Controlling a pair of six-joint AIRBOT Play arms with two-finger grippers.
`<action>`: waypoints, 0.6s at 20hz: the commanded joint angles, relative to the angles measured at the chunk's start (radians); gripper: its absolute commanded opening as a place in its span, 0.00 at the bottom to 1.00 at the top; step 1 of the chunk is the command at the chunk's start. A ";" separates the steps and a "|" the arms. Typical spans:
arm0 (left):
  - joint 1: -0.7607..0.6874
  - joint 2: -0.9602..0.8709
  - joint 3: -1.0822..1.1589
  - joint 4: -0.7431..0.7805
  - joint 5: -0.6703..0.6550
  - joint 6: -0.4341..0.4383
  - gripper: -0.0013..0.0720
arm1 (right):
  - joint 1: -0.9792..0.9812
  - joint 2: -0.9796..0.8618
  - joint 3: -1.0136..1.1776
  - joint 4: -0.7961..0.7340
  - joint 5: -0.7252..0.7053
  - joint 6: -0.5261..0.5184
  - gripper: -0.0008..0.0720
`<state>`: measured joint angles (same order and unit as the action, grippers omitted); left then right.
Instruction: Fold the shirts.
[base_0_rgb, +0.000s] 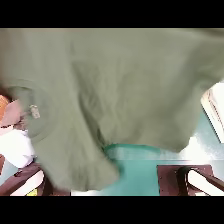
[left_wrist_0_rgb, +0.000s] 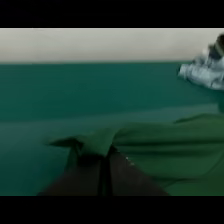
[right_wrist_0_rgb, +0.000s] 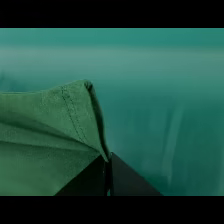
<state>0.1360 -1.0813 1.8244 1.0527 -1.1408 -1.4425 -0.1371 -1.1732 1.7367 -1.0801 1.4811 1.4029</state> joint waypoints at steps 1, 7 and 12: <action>0.001 -0.222 -0.088 -0.005 -0.134 0.003 0.05 | 0.162 -0.169 -0.137 -0.103 -0.071 0.014 0.03; 0.000 -0.538 -0.112 -0.016 0.133 0.055 0.05 | 0.195 -0.473 -0.053 -0.092 -0.306 0.030 0.03; -0.022 -0.603 -0.090 -0.013 0.266 0.060 0.25 | 0.197 -0.628 0.151 -0.089 -0.269 0.055 0.07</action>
<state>0.1219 -1.6394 1.7298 1.0412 -0.9581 -1.3895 0.0540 -1.7134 1.7954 -1.1706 1.2102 1.4345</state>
